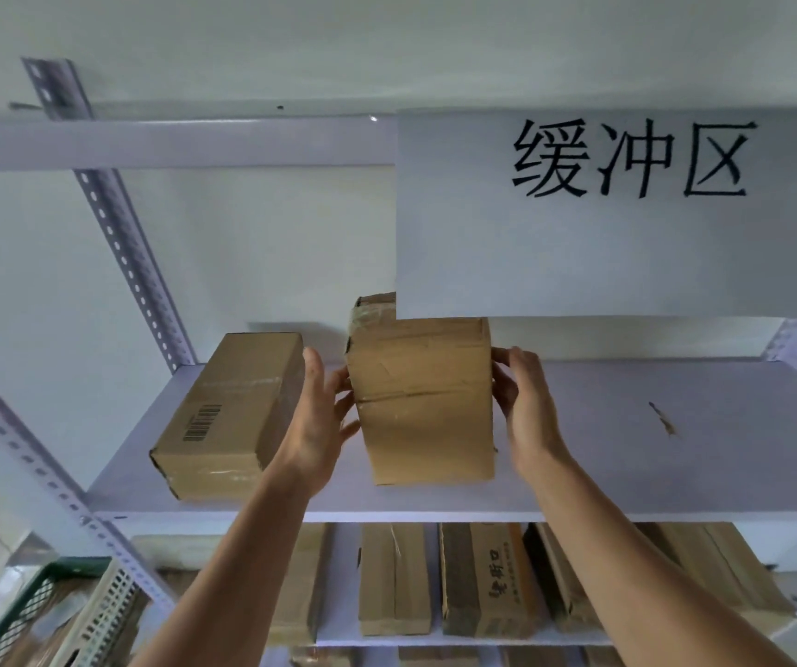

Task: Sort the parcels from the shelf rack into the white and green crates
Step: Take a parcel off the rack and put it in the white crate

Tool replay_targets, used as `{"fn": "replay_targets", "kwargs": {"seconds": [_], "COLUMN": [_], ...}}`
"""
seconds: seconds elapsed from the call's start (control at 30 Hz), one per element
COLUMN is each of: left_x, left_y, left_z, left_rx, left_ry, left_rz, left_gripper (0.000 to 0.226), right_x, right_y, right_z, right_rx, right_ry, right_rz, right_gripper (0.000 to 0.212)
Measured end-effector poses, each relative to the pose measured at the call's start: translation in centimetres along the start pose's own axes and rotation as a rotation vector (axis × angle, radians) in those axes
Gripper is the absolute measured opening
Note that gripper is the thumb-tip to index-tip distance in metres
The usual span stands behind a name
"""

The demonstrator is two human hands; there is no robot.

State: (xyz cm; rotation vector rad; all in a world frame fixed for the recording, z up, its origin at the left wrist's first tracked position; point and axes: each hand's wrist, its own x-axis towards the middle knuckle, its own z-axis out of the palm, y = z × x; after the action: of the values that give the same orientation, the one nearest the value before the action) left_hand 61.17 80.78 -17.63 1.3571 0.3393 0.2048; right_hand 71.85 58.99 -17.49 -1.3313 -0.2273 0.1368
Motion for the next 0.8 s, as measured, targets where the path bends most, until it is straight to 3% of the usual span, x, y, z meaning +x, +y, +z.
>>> {"fn": "replay_targets", "kwargs": {"seconds": [0.07, 0.17, 0.23, 0.5, 0.8], "left_x": [-0.5, -0.8, -0.9, 0.0, -0.1], "left_y": [-0.3, -0.7, -0.8, -0.6, 0.1], "left_z": [0.4, 0.8, 1.1, 1.0, 0.9], "left_rx": [-0.017, 0.004, 0.033, 0.086, 0.004], "left_ry": [0.030, 0.065, 0.065, 0.080, 0.102], "left_rz": [0.000, -0.012, -0.014, -0.065, 0.004], "left_gripper": [0.091, 0.084, 0.080, 0.084, 0.080], "right_x": [-0.2, -0.4, -0.2, -0.3, -0.7], "right_y": [-0.3, 0.0, 0.3, -0.6, -0.4], "right_z": [-0.3, -0.6, -0.9, -0.6, -0.5], "right_rx": [0.007, -0.016, -0.052, -0.251, -0.123], "right_ry": [0.000, -0.016, -0.036, -0.034, 0.061], "right_rz": [-0.015, 0.018, 0.032, 0.210, 0.107], "right_gripper": [0.074, 0.039, 0.030, 0.034, 0.030]}}
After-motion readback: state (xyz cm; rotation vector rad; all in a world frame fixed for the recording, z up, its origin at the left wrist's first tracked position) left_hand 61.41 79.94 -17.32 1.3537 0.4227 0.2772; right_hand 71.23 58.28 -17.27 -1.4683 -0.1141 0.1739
